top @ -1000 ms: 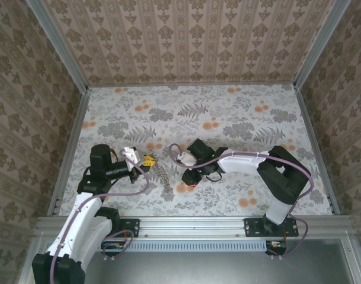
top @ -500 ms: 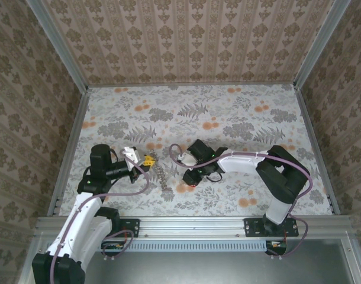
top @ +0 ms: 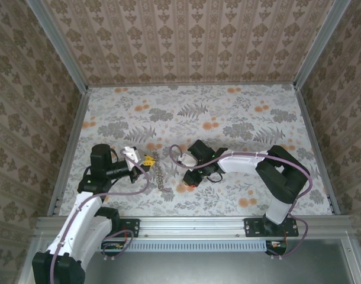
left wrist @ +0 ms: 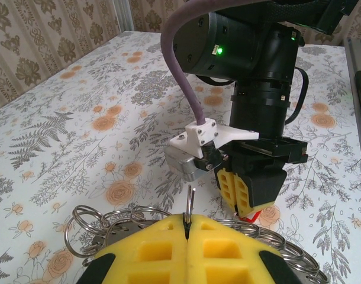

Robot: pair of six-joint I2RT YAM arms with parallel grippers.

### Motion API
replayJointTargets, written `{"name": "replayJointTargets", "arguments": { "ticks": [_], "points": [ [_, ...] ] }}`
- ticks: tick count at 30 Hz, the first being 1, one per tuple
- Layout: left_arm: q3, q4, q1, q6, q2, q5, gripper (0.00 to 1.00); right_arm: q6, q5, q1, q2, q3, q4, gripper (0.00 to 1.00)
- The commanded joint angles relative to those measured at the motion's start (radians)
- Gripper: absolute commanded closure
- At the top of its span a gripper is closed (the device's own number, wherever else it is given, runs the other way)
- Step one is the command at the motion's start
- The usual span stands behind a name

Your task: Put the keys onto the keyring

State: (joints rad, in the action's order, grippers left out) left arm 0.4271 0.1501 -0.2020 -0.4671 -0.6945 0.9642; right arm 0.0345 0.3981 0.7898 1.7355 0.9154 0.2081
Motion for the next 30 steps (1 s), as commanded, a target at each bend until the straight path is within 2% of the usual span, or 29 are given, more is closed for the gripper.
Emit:
{"name": "replayJointTargets", "arguments": {
  "ticks": [1, 8, 14, 17, 23, 30],
  "points": [
    [0.002, -0.030, -0.004, 0.009, 0.004, 0.017, 1.00, 0.038, 0.052, -0.004, 0.024, 0.003, -0.003, 0.82],
    [0.001, -0.031, -0.004, 0.010, 0.001, 0.016, 1.00, 0.053, 0.069, -0.002, 0.038, 0.017, 0.015, 0.85],
    [0.004, -0.026, -0.006, 0.007, 0.000, 0.019, 1.00, 0.081, 0.098, -0.004, 0.025, 0.010, 0.011, 1.00],
    [0.008, -0.021, -0.015, 0.007, 0.003, 0.011, 1.00, 0.098, 0.091, -0.002, -0.058, -0.034, -0.031, 1.00],
    [0.016, -0.082, -0.060, 0.056, -0.001, -0.014, 1.00, 0.074, 0.039, -0.003, -0.326, -0.120, -0.184, 1.00],
    [-0.018, -0.232, -0.180, 0.159, 0.000, -0.140, 1.00, -0.006, 0.041, 0.029, -0.416, -0.085, -0.328, 1.00]
  ]
}}
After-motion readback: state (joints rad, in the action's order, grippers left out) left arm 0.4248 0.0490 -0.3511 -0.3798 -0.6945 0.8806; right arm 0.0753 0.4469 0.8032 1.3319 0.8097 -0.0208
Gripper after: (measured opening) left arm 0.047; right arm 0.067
